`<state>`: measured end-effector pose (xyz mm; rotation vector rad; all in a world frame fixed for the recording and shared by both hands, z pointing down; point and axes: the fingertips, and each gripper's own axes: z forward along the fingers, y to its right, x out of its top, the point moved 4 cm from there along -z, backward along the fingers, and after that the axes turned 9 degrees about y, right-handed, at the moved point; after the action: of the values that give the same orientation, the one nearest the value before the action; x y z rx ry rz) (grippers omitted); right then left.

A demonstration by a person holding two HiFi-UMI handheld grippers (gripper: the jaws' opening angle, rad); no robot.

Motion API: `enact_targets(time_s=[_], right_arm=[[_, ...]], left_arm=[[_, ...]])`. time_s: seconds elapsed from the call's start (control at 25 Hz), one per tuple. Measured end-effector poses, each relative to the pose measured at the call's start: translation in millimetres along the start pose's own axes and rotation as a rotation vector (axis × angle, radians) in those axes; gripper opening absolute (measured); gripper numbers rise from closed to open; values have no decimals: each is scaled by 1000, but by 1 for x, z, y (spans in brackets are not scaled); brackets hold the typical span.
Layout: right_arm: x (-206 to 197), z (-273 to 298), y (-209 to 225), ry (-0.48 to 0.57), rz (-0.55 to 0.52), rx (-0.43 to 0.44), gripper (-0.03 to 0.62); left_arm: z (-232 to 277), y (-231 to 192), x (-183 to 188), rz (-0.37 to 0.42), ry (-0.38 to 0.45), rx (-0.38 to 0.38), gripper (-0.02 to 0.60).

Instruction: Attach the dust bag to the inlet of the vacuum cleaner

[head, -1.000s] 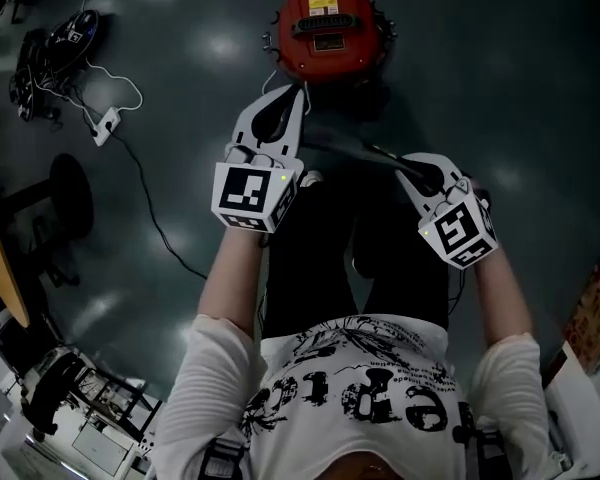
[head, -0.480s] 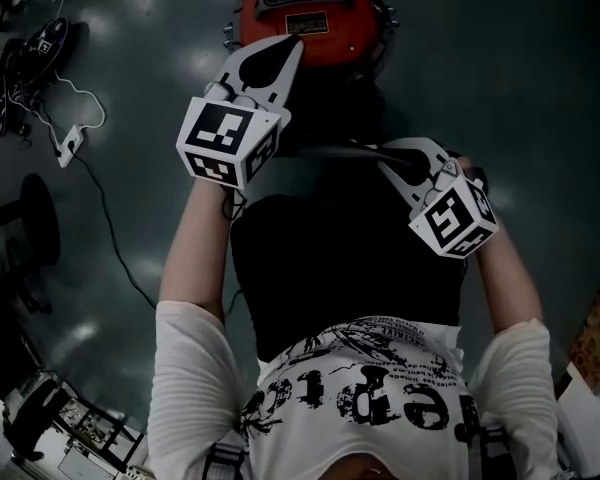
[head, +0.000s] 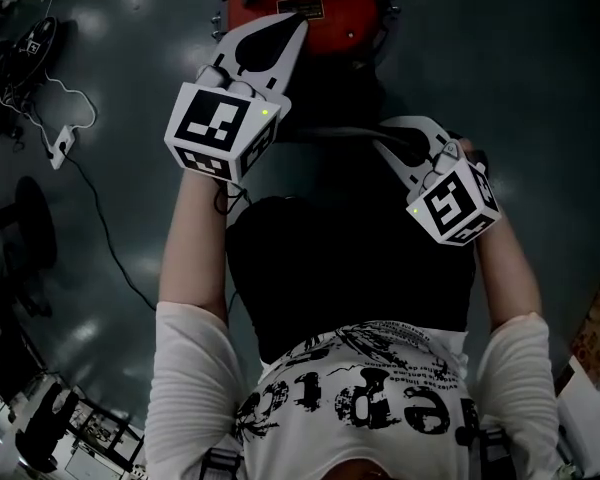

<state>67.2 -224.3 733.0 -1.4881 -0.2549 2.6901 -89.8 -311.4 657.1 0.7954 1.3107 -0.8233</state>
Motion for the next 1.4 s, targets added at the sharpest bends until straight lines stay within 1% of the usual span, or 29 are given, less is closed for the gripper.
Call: enact_targets(time_s=[0.12,0.2,0.32,0.36,0.4,0.56,0.64,0.68,0.8,0.88,0.92,1.04,1.12,1.24,1.28,1.4], right_arm=[[-3,2,6,6,-1,9,25],[-6,3,9,10,5,9,25],[-4,-1,12,2,-9,-6,25],[-1,-3,12,-6,-22,-12,26],[2,-4,13,-14,-34,-15,26],[12,2,14,-37,-62,0,26],[11,1,13,-44,-66,8,26],[7,-1,14,-40,-47,12,26],[-1,-4,20,-2,58,27,26],[3,0,22,-8,84,38,28],[7,2,23,-27,64,41,28],[15,8,23,-94,-47,47,31],[12,7,25,-94,-48,45,32],[1,-4,32,-67,20,20,32],[1,-6,33,-62,15,9,34],[8,-1,34,-50,-61,-30,41]], left_arm=[[2,3,-5,65,-43,-53,3],[5,7,-11,132,-72,-87,3],[5,17,-14,252,-104,-106,3],[4,19,-13,273,-109,-109,3],[4,20,-12,274,-112,-111,3],[3,17,-12,208,-137,-116,3],[2,17,-12,198,-133,-115,3],[2,17,-12,194,-129,-116,3],[3,16,-11,174,-137,-127,3],[3,15,-11,174,-148,-135,3],[2,15,-12,173,-151,-134,2],[1,16,-16,188,-162,-122,3],[1,18,-17,215,-171,-119,3],[4,21,-13,208,-173,-126,3],[5,21,-10,205,-174,-127,3],[4,21,-11,217,-177,-135,3]])
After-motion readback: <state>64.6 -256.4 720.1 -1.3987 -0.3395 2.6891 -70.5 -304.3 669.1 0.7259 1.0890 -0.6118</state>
